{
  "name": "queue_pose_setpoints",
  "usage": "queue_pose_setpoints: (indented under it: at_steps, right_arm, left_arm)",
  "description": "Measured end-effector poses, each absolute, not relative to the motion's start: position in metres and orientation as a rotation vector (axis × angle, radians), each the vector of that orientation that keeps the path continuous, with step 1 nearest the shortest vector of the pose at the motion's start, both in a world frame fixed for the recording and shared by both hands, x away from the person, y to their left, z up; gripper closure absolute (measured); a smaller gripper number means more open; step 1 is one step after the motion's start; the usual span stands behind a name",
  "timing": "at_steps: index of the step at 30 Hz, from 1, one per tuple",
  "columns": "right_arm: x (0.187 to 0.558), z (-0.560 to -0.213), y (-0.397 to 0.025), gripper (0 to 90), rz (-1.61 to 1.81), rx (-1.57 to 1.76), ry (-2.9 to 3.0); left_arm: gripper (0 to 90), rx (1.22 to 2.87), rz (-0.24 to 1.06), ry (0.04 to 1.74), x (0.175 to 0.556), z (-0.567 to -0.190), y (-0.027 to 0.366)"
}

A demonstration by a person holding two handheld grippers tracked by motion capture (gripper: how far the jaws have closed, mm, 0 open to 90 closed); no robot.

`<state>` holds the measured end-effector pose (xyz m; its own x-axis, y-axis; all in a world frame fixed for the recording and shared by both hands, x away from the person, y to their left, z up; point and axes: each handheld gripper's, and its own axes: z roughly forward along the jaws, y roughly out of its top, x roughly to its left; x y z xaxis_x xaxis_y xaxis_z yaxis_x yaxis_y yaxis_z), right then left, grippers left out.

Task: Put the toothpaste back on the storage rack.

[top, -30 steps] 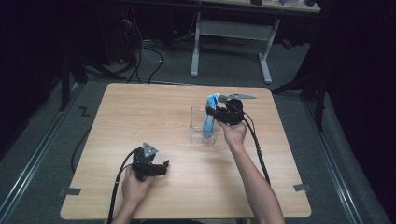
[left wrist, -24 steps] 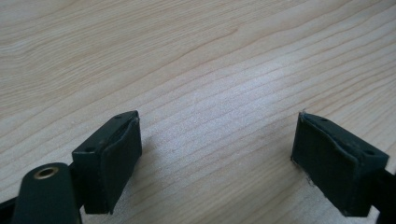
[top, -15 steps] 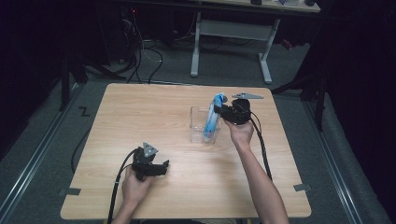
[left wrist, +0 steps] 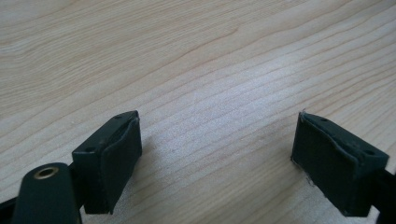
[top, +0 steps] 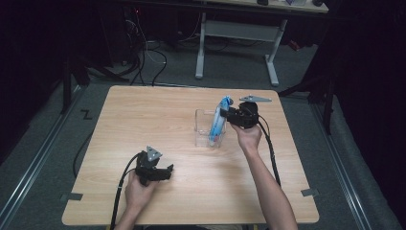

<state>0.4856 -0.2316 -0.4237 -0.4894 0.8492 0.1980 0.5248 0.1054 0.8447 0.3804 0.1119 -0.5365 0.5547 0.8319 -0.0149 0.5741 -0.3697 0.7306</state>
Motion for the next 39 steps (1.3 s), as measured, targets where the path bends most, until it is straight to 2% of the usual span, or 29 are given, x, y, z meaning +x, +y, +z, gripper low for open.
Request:
queue_pose_setpoints:
  at_steps: [6,9,39]
  right_arm:
    - [0.482,-0.418,-0.234,49.5,1.319,1.342,2.034]
    - [0.48,-0.417,-0.237,47.2,1.312,1.351,2.022]
    - [0.454,-0.414,-0.267,46.1,1.329,1.34,1.949]
  left_arm:
    - [16.1,2.086,0.47,1.126,0.38,-0.537,0.112]
    - [16.1,2.085,0.47,1.127,0.38,-0.537,0.112]
    - [16.1,2.087,0.47,1.126,0.38,-0.537,0.112]
